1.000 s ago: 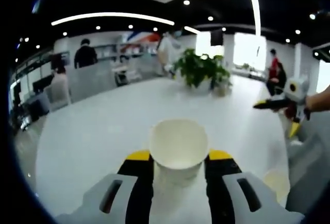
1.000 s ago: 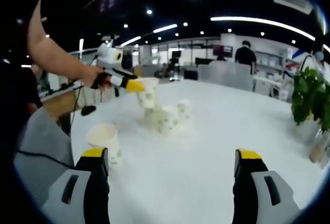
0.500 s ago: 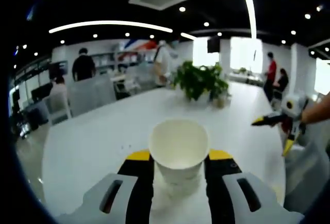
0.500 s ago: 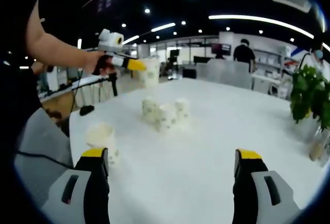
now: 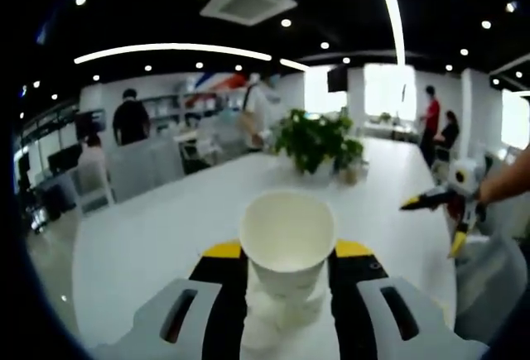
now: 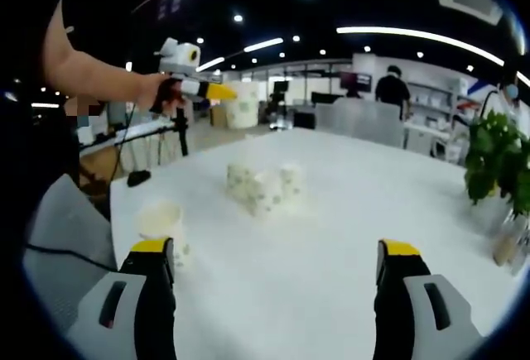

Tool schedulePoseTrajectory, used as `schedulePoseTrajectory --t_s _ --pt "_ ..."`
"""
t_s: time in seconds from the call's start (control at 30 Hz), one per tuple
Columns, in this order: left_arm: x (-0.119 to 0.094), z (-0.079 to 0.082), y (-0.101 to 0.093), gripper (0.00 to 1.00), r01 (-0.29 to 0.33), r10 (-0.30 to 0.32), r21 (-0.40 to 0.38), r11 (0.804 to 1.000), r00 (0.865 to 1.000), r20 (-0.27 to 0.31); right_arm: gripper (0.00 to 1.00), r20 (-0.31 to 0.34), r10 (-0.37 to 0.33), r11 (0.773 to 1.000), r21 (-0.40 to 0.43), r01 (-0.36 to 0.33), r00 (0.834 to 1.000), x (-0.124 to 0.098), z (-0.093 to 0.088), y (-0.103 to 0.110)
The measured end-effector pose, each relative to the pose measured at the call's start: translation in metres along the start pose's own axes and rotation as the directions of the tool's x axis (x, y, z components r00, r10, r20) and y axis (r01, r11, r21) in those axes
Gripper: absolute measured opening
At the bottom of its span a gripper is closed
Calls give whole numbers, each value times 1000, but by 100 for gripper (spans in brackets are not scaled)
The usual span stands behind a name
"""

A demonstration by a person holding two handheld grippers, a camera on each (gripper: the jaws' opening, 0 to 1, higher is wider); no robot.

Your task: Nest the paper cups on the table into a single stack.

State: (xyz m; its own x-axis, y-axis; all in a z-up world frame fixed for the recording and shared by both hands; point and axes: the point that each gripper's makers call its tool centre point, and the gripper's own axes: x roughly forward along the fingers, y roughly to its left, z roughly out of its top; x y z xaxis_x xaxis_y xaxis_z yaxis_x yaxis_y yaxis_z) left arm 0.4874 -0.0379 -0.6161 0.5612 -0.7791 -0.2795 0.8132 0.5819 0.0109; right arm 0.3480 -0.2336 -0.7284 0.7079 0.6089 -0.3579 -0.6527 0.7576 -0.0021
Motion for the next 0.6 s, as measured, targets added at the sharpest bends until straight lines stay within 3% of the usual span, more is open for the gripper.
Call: schedulePoseTrajectory --t_s 0.6 --pt "-5 18 -30 36 57 -57 8 998 997 55 100 3 -2 1000 -6 2 1000 -3 1 3"
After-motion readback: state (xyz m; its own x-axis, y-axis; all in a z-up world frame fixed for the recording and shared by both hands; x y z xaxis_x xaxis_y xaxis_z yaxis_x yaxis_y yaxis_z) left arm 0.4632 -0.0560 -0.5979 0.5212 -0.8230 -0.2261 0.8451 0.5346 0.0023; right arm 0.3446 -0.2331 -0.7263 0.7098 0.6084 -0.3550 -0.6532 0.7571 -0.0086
